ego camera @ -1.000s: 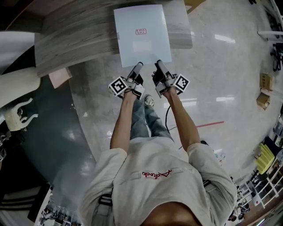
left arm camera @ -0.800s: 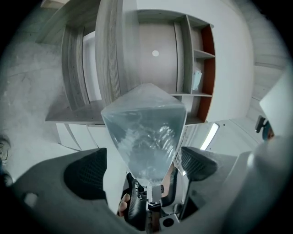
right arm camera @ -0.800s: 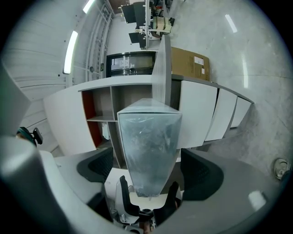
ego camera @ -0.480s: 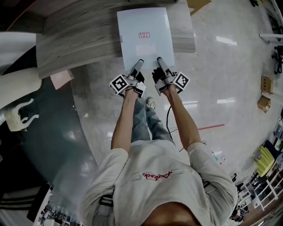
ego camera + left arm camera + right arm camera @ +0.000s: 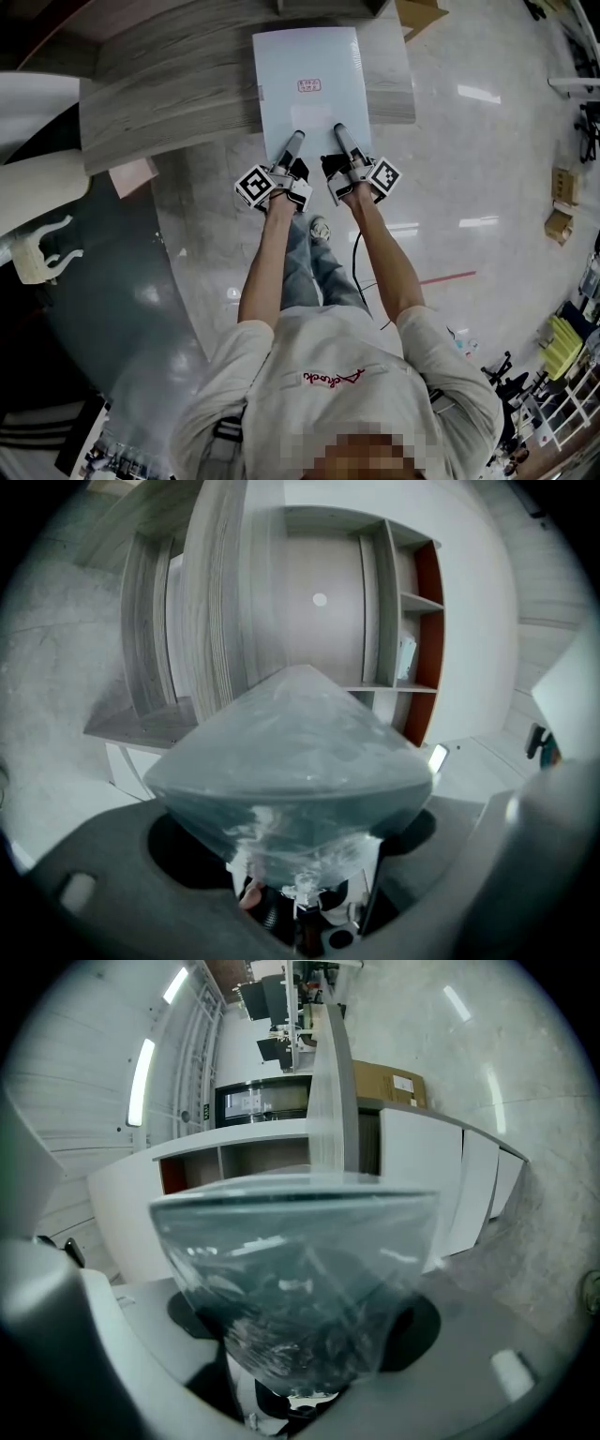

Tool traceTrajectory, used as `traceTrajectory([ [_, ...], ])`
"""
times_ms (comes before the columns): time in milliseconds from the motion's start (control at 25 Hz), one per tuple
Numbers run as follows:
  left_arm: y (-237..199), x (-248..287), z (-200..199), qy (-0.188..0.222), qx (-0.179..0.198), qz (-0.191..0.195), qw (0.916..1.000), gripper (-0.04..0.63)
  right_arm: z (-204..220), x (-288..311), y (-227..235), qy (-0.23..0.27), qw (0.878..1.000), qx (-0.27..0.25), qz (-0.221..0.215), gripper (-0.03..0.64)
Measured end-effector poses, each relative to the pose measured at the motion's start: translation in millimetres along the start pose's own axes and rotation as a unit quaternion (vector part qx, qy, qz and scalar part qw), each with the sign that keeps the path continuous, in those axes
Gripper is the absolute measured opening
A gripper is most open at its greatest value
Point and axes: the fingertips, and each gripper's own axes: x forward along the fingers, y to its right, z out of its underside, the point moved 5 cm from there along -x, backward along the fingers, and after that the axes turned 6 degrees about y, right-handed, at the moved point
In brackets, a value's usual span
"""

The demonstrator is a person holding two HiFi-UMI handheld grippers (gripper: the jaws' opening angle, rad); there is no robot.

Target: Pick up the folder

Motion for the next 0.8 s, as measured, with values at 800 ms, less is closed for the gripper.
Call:
traceTrajectory([
  [800,31,-17,3,0.043,0.001,0.022,0.9988,0.281,11,-13,-28,-0.006,0.999,-0.051,-0.006,0.287],
])
